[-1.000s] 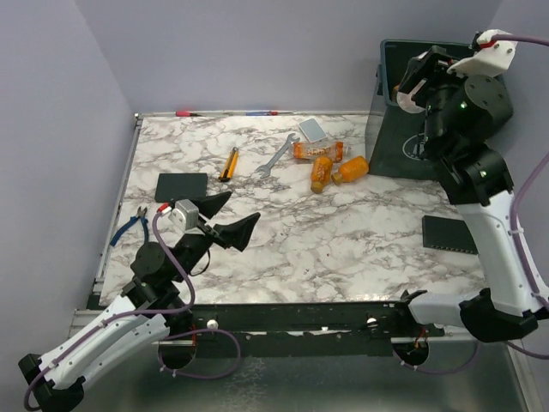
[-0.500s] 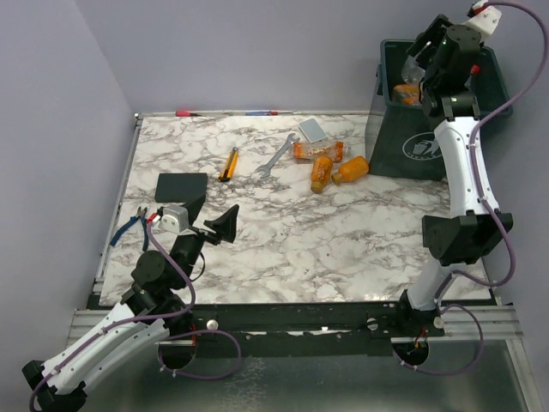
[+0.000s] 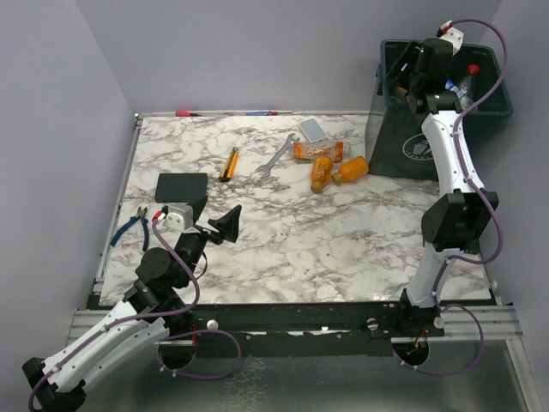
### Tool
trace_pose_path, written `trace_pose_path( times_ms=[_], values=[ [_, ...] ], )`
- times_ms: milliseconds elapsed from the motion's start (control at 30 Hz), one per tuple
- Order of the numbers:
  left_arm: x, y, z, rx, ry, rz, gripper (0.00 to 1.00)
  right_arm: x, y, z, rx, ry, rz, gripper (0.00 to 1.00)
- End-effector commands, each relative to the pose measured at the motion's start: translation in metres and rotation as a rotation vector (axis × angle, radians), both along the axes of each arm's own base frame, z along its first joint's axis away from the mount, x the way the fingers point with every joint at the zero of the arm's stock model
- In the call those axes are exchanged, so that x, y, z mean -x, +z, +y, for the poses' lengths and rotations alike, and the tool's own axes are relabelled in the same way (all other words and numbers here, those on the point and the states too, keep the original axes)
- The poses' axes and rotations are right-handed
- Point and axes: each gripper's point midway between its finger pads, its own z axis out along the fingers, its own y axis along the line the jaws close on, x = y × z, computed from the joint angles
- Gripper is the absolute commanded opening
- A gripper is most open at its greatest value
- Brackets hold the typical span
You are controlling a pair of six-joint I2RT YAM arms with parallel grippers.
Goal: Put the plastic bottles in the bin
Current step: Place the plastic bottle in the trash bin.
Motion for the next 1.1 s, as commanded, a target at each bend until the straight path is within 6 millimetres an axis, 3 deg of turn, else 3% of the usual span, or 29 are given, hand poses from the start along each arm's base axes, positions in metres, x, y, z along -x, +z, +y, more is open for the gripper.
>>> trace_pose_path(
  times_ms=[0,33,100,200,367,433,533,633,700,767,867,967,1000,1067],
  values=[
    [0.000,-0.001,-0.004,-0.022,-0.015,0.013,0.99,0.007,-0.037,-0.011,0.000,-0.006,0.119,0.26],
    [0.000,-0.001,-0.005,-0.024,-0.018,0.014,0.99,0.008,-0.034,-0.011,-0.005,-0.003,0.113,0.44],
    [0.000,-0.002,-0.007,-0.026,-0.026,0.016,0.99,0.009,-0.022,-0.010,-0.023,-0.001,0.085,0.65],
    [0.000,-0.002,-0.009,-0.027,-0.037,0.018,0.99,0.011,0.011,-0.006,-0.059,0.009,0.011,0.75],
    [0.000,-0.004,-0.012,-0.032,-0.047,0.027,0.99,0.023,0.088,0.003,-0.119,0.044,-0.155,0.86],
    [0.000,-0.006,-0.014,-0.036,-0.053,0.030,0.99,0.031,0.119,0.008,-0.141,0.070,-0.217,0.99],
    [0.000,-0.007,-0.015,-0.039,-0.057,0.034,0.99,0.052,0.155,0.014,-0.173,0.101,-0.288,1.00],
    [-0.001,-0.009,-0.017,-0.046,-0.060,0.045,0.99,0.077,0.175,0.024,-0.206,0.146,-0.316,1.00],
    [-0.003,-0.013,-0.019,-0.054,-0.061,0.059,0.99,0.098,0.184,0.044,-0.219,0.224,-0.335,0.99],
    [-0.005,-0.017,-0.023,-0.061,-0.067,0.078,0.99,0.134,0.200,0.069,-0.194,0.299,-0.404,0.95],
    [-0.010,-0.028,-0.030,-0.074,-0.073,0.125,0.99,0.174,0.183,0.115,-0.163,0.432,-0.414,0.90],
    [-0.019,-0.042,-0.041,-0.087,-0.066,0.213,0.99,0.210,0.144,0.152,-0.158,0.556,-0.351,0.88],
    [-0.023,-0.048,-0.046,-0.101,-0.065,0.252,0.99,0.217,0.113,0.163,-0.166,0.599,-0.297,0.88],
    [-0.032,-0.059,-0.056,-0.133,-0.055,0.330,0.99,0.237,0.074,0.174,-0.195,0.665,-0.241,0.87]
  ],
)
